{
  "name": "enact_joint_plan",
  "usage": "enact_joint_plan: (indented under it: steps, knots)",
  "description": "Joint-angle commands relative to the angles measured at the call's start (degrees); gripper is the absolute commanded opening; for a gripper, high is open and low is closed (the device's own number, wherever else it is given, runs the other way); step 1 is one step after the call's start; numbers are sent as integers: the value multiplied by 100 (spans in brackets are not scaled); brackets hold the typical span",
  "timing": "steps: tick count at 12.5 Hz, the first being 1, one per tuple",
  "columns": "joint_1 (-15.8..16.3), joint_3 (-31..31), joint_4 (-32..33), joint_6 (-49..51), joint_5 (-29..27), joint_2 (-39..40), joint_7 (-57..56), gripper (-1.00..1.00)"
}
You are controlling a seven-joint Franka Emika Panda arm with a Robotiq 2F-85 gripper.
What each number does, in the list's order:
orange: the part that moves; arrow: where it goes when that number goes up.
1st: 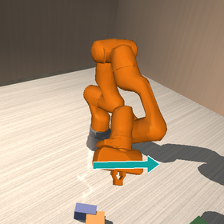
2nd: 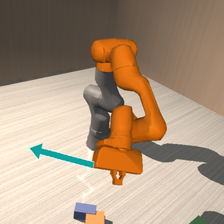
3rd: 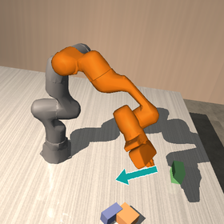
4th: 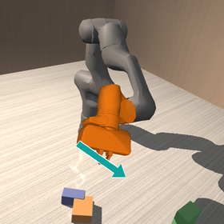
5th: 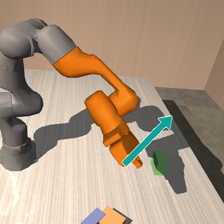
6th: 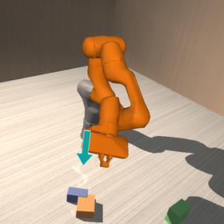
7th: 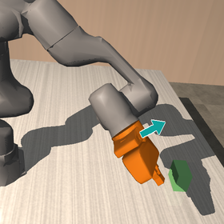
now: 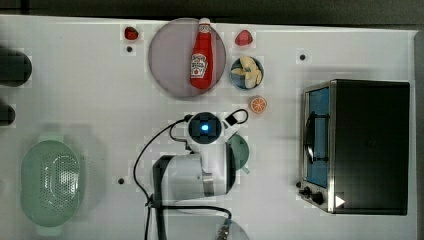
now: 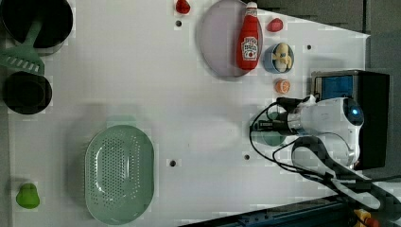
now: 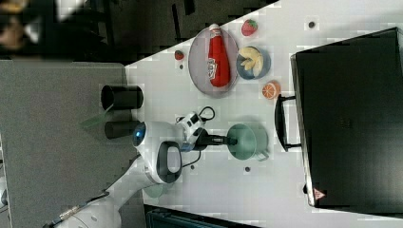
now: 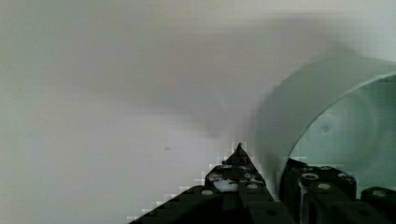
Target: Drag mug right to left.
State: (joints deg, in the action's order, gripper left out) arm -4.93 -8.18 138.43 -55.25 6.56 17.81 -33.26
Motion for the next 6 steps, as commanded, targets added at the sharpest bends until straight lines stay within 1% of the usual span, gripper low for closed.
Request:
enact_joint_plan:
  steps: [1, 6]
  knots:
    - [226, -239, -90, -33, 30, -51, 26, -65]
    - [507, -525, -91, -102, 30, 0, 895, -65]
